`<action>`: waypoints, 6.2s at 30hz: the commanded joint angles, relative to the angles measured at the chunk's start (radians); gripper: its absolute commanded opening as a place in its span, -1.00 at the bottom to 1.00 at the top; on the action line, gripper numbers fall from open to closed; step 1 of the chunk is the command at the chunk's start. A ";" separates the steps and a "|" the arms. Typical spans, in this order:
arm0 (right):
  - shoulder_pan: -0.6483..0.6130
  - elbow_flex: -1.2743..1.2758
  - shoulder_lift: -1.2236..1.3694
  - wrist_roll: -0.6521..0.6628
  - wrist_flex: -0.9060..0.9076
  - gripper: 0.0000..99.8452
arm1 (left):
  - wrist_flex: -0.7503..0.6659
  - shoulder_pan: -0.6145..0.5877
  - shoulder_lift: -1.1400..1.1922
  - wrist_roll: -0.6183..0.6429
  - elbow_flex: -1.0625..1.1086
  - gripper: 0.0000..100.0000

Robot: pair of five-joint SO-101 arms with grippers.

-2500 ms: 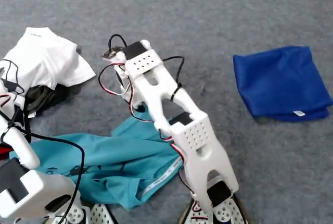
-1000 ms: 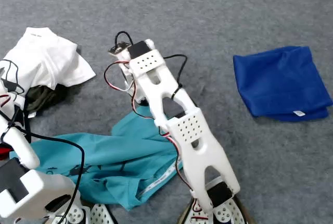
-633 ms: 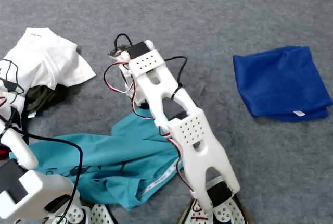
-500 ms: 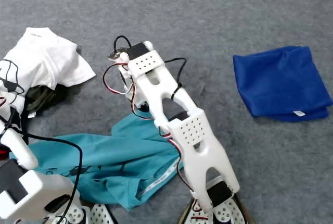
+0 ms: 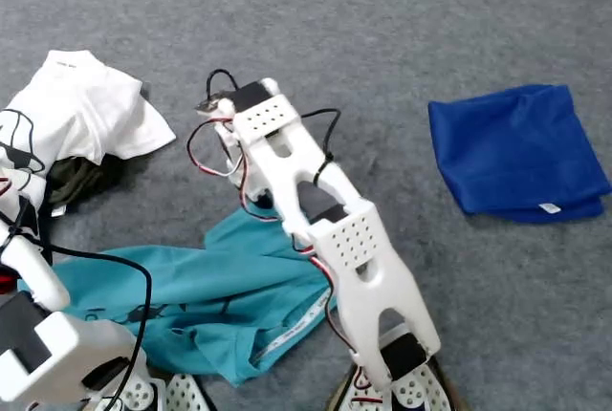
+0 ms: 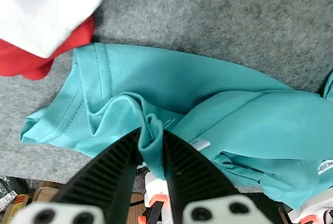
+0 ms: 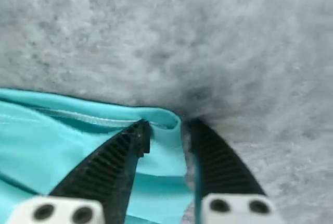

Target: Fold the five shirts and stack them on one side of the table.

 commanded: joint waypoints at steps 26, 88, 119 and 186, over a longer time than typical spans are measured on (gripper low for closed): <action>0.211 -0.337 -0.734 0.074 0.008 -1.00 | 0.009 0.235 -0.041 0.381 -0.671 -0.96; 0.463 0.455 -1.067 0.417 -1.086 -1.00 | -1.243 0.568 -0.493 0.571 0.239 -0.96; 0.410 -0.792 -0.294 0.522 0.018 -1.00 | -0.710 0.568 -0.021 0.480 -0.132 -0.96; 0.401 1.684 -1.816 0.689 -0.302 -1.00 | -0.833 0.575 -0.137 0.259 0.559 -0.96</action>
